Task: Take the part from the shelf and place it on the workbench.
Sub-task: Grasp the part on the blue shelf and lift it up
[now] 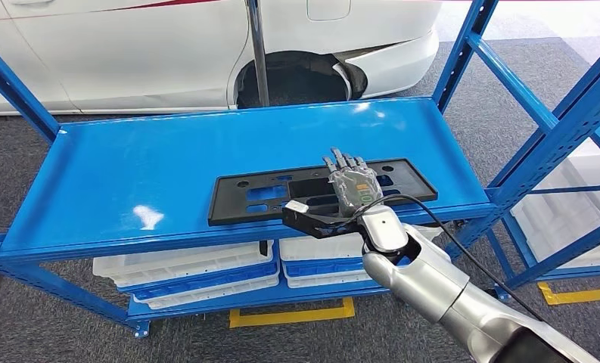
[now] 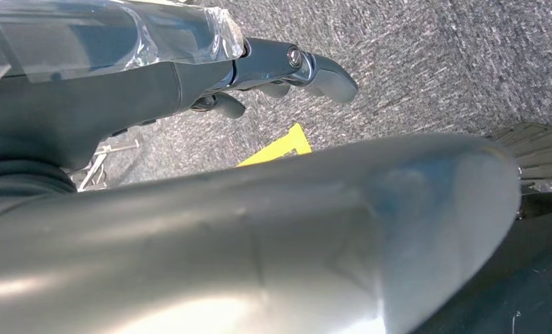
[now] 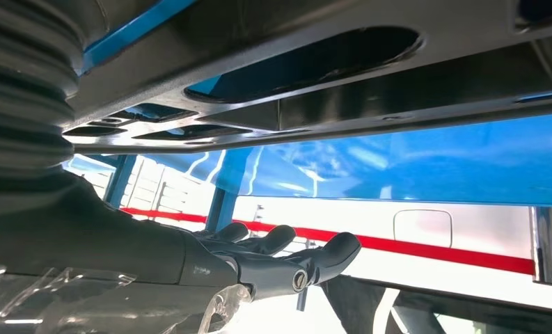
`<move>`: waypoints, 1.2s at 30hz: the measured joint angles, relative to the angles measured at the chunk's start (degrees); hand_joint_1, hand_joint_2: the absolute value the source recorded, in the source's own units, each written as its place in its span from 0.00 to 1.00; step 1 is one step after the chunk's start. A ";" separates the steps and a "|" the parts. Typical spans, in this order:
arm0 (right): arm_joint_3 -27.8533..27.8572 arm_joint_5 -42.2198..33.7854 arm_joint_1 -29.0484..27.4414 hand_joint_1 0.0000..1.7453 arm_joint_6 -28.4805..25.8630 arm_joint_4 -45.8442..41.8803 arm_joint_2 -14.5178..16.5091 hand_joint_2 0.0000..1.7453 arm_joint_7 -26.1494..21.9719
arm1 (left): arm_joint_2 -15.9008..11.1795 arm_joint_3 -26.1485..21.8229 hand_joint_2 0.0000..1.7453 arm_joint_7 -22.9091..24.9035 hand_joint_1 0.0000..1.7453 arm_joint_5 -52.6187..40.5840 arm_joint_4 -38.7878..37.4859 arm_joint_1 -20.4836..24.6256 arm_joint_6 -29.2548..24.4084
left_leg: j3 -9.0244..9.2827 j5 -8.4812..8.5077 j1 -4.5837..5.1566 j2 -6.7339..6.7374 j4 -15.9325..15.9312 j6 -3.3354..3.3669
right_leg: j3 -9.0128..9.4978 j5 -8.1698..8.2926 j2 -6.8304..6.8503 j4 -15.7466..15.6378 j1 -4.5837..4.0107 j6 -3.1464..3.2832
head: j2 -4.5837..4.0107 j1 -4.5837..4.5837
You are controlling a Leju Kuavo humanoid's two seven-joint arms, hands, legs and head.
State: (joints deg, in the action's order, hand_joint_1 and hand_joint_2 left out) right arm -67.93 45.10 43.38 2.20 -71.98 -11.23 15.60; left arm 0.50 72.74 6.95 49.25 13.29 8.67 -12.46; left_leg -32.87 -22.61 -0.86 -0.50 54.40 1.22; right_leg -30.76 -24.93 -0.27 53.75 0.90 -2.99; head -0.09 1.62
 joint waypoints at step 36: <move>-0.95 -0.34 -3.34 1.00 -0.76 -0.41 1.46 1.00 -2.47 | 0.04 0.00 0.00 -0.06 0.00 -0.15 0.00 -0.07 -0.02 | 0.00 0.00 0.00 0.00 0.00 0.00 | 0.00 0.00 0.00 0.00 -0.01 0.00 | 0.00 0.00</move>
State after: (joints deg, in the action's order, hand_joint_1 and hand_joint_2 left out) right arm -68.88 44.75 40.04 1.43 -72.40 -9.77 13.13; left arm 0.55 72.74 6.89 49.10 13.29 8.60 -12.48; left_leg -32.87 -22.62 -0.86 -0.50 54.40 1.22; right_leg -30.76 -24.93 -0.27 53.75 0.90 -2.98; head -0.09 1.62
